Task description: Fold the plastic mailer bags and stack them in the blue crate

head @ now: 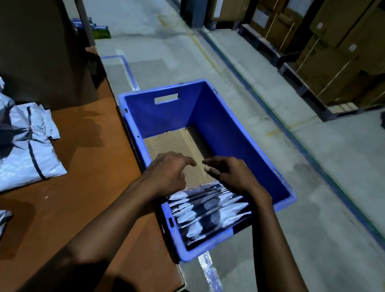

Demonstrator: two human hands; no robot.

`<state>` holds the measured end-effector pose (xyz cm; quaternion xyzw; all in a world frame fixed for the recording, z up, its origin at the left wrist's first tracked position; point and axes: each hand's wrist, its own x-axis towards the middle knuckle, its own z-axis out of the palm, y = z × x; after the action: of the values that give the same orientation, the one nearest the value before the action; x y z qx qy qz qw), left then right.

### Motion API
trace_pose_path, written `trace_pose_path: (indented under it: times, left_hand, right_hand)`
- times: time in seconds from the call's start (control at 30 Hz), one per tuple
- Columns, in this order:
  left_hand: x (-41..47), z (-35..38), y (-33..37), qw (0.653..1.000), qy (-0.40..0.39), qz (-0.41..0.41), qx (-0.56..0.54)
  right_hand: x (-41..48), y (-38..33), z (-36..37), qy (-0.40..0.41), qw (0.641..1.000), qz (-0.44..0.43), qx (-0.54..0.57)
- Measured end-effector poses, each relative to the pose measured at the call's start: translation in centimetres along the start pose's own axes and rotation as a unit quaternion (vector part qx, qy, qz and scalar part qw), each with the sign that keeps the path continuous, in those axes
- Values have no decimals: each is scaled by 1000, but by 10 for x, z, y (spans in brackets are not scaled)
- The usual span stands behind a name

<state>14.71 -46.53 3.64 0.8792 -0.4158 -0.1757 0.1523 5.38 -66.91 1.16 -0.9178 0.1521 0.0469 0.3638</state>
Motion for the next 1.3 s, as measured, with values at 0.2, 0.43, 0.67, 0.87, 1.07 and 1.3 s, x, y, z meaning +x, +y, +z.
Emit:
trace_pose_path:
  times: [0.2,0.43,0.67,0.87,1.07,1.3]
  left_hand:
    - [-74,-27,-39,991,134,-23,-18]
    - [-181,-52,-87,966,256,-44,-24]
    - [-314,-49,-156,935,315,-149,69]
    - [-368,-23,-211,932,299,-194,63]
    - [-361,-9,-236,937,308,-161,-30]
    - [-348,-3,-233,917,390,-76,44]
  right_hand:
    - [-41,-79,44,110,993,-34,18]
    - [-78,-187,107,237,968,-70,32]
    - [-103,-256,222,200,969,-119,82]
    - [-109,-292,303,113,982,-108,109]
    - [-89,-329,342,60,987,-8,147]
    - [-86,-312,332,146,964,19,223]
